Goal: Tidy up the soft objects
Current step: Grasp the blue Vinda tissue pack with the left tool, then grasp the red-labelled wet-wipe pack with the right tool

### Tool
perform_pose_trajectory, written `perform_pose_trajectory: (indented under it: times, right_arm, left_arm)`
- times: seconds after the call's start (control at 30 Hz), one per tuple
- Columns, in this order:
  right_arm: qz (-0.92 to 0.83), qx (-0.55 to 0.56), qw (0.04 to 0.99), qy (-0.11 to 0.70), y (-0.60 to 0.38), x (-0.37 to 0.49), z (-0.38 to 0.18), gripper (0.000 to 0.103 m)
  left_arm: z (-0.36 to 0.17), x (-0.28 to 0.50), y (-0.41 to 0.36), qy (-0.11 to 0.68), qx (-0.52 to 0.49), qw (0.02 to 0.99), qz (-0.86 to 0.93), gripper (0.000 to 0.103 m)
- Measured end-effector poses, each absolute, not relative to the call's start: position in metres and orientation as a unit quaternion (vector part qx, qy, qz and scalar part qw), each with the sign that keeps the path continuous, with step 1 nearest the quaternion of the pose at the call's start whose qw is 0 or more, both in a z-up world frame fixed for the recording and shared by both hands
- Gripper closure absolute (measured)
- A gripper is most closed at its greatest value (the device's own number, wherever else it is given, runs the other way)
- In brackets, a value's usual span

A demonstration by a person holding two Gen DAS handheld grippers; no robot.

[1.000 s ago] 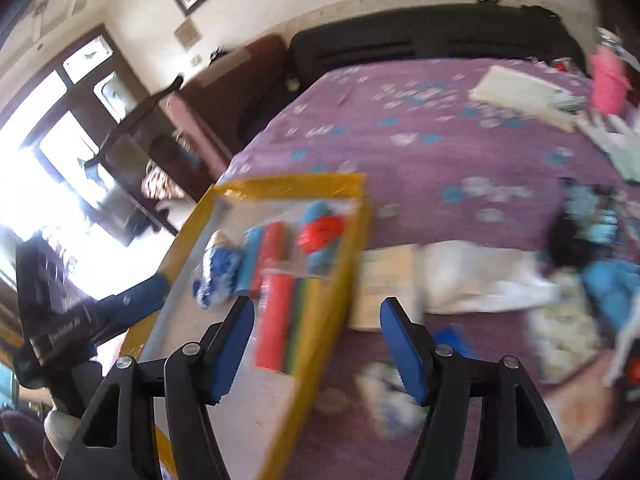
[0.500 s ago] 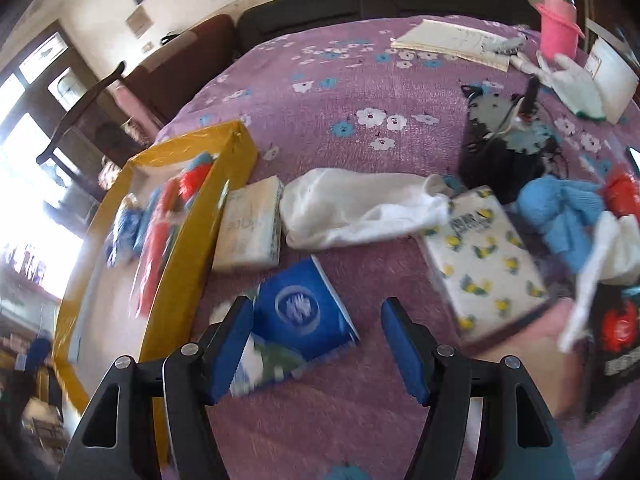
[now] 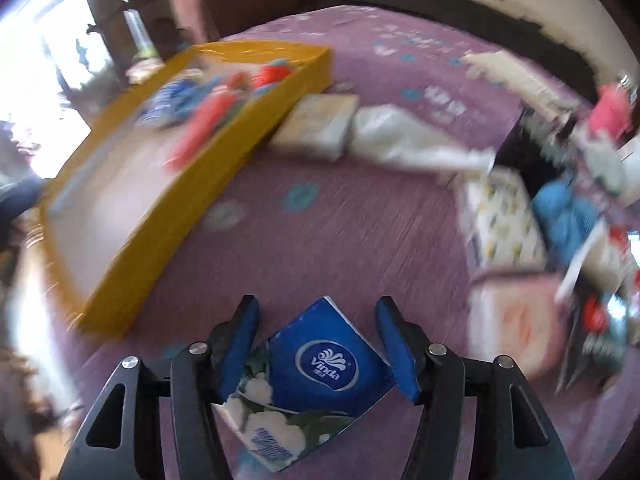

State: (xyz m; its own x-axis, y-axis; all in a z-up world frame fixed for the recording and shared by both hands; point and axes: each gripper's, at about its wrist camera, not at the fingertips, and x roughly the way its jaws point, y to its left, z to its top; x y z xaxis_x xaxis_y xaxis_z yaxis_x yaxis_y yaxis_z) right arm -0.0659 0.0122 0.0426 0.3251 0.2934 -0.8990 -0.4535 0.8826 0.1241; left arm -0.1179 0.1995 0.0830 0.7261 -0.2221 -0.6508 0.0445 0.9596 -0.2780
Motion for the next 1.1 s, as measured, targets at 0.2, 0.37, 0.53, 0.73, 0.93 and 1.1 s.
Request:
perform_pose_trajectory:
  times: [0.2,0.37,0.53,0.73,0.93,1.1]
  right_arm:
    - [0.185,0.074,0.856,0.478,-0.092,-0.087,0.080,0.021]
    - [0.118,0.138,0.862,0.473,-0.159,-0.093,0.075,0.021]
    - [0.069,0.191,0.863,0.462,-0.203,-0.095,0.067,0.021]
    - [0.029,0.212,0.864,0.455,-0.233,-0.093,0.062,0.021]
    - [0.020,0.236,0.864,0.445,-0.244,-0.087,0.067,0.021]
    - [0.014,0.218,0.878,0.426,-0.243,-0.069,0.089,0.021]
  left_arm:
    - [0.072,-0.119,0.161,0.386,-0.096,0.910,-0.115,0.019]
    - [0.050,-0.120,0.124,0.424,-0.071,0.891,-0.147,0.019]
    - [0.029,-0.112,0.087,0.449,-0.020,0.880,-0.153,0.019]
    - [0.008,-0.092,0.064,0.478,0.013,0.866,-0.145,0.019]
    - [0.008,-0.096,0.056,0.452,0.050,0.880,-0.139,0.052]
    - [0.006,-0.101,0.060,0.431,0.043,0.889,-0.147,0.051]
